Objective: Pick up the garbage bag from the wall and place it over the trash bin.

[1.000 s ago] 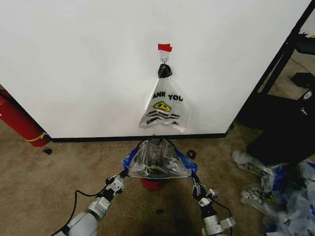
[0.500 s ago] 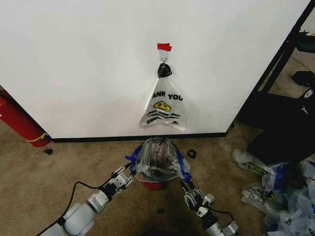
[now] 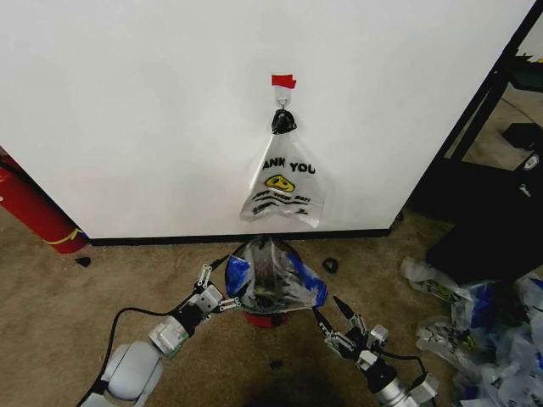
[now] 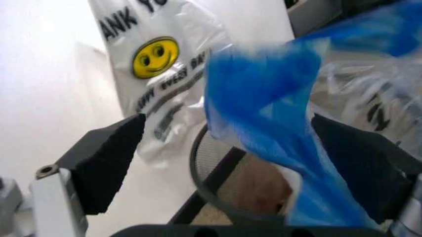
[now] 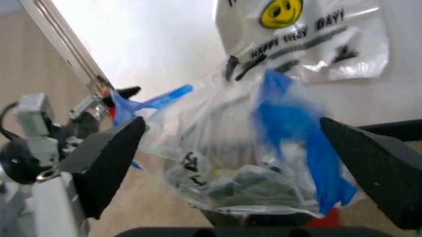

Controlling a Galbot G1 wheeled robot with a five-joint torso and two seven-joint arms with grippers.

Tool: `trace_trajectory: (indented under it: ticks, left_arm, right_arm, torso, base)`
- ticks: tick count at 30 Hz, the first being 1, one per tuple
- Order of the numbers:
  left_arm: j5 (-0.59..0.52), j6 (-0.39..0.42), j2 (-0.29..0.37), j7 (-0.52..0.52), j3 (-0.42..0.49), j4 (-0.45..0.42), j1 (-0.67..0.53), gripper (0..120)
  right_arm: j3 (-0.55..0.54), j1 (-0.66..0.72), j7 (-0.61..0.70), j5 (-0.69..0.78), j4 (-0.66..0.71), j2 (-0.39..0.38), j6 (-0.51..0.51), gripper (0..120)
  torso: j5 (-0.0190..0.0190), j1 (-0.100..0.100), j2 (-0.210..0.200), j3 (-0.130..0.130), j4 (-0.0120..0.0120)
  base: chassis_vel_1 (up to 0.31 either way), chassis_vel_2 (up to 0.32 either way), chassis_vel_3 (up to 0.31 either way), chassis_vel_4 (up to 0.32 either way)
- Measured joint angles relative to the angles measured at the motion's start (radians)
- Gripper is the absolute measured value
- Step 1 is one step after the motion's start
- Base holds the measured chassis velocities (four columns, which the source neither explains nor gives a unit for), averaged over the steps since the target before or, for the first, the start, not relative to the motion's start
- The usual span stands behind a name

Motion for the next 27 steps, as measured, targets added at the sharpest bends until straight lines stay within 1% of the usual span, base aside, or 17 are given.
trace_trajectory:
  ticks: [5, 8, 11, 12, 16, 18, 19, 20, 22, 23, 25, 26, 27]
  left_arm:
    - [-0.001, -0.009, 0.005, 0.021, -0.001, 0.007, 0.002, 100]
    - [-0.004, -0.009, 0.010, 0.027, -0.005, 0.009, -0.001, 100]
    - [-0.031, -0.009, 0.018, 0.049, -0.028, -0.003, 0.004, 100]
    - [-0.031, -0.009, 0.018, 0.049, -0.028, -0.003, 0.004, 100]
    - [-0.097, -0.025, 0.012, 0.094, -0.064, -0.031, 0.016, 100]
    - [-0.196, -0.060, 0.008, 0.096, -0.061, -0.038, 0.017, 100]
    - [-0.196, -0.060, 0.008, 0.096, -0.061, -0.038, 0.017, 100]
    - [-0.241, -0.074, 0.006, 0.086, -0.055, -0.040, 0.015, 100]
    - [-0.327, -0.091, 0.003, 0.033, -0.033, -0.048, 0.014, 100]
    - [-0.365, -0.093, 0.003, -0.014, -0.017, -0.053, 0.014, 100]
    - [-0.425, -0.084, 0.005, -0.157, 0.022, -0.064, 0.009, 100]
    - [-0.425, -0.084, 0.005, -0.157, 0.022, -0.064, 0.009, 100]
    - [-0.451, -0.063, 0.010, -0.223, 0.039, -0.070, 0.005, 100]
  right_arm:
    - [0.014, 0.001, 0.092, -0.055, -0.020, -0.010, 0.010, 100]
    - [0.020, 0.000, 0.108, -0.056, -0.020, -0.005, 0.022, 100]
    - [0.043, -0.003, 0.104, -0.072, -0.016, 0.018, 0.074, 100]
    - [0.043, -0.003, 0.104, -0.072, -0.016, 0.018, 0.074, 100]
    - [0.076, -0.004, 0.064, -0.070, 0.013, 0.042, 0.113, 100]
    - [0.095, 0.004, 0.026, -0.052, 0.036, 0.055, 0.127, 100]
    - [0.095, 0.004, 0.026, -0.052, 0.036, 0.055, 0.127, 100]
    - [0.102, 0.012, 0.014, -0.039, 0.050, 0.064, 0.137, 100]
    - [0.109, 0.022, 0.009, -0.012, 0.087, 0.080, 0.150, 100]
    - [0.110, 0.028, 0.018, -0.011, 0.102, 0.089, 0.161, 100]
    - [0.115, 0.042, 0.066, -0.056, 0.120, 0.108, 0.190, 100]
    - [0.115, 0.042, 0.066, -0.056, 0.120, 0.108, 0.190, 100]
    - [0.118, 0.049, 0.113, -0.100, 0.131, 0.120, 0.203, 100]
  torso:
    - [0.0000, 0.000, 0.000, 0.000, -0.0002]
    - [-0.0001, 0.000, 0.000, 0.000, -0.0002]
    - [-0.0001, 0.000, 0.000, 0.000, -0.0003]
    - [-0.0001, 0.000, 0.000, 0.000, -0.0003]
    - [-0.0002, 0.000, 0.000, 0.000, -0.0001]
    - [-0.0003, 0.000, 0.000, 0.000, -0.0003]
    - [-0.0003, 0.000, 0.000, 0.000, -0.0003]
    - [-0.0003, 0.000, 0.000, 0.000, -0.0002]
    - [-0.0003, 0.000, 0.000, 0.000, -0.0002]
    - [-0.0005, 0.000, 0.000, 0.000, -0.0001]
    - [-0.0006, 0.000, 0.000, 0.000, -0.0001]
    - [-0.0006, 0.000, 0.000, 0.000, -0.0001]
    - [-0.0003, 0.000, 0.000, 0.000, -0.0001]
  base:
    - [0.000, 0.000, 0.000, 0.000]
    - [0.000, 0.000, 0.000, 0.000]
    - [0.000, 0.000, 0.000, 0.000]
    - [0.000, 0.000, 0.000, 0.000]
    - [0.000, 0.000, 0.000, 0.000]
    - [0.000, 0.000, 0.000, 0.000]
    - [0.000, 0.000, 0.000, 0.000]
    - [0.000, 0.000, 0.000, 0.000]
    - [0.000, 0.000, 0.000, 0.000]
    - [0.000, 0.000, 0.000, 0.000]
    - [0.000, 0.000, 0.000, 0.000]
    - [0.000, 0.000, 0.000, 0.000]
    - [0.000, 0.000, 0.000, 0.000]
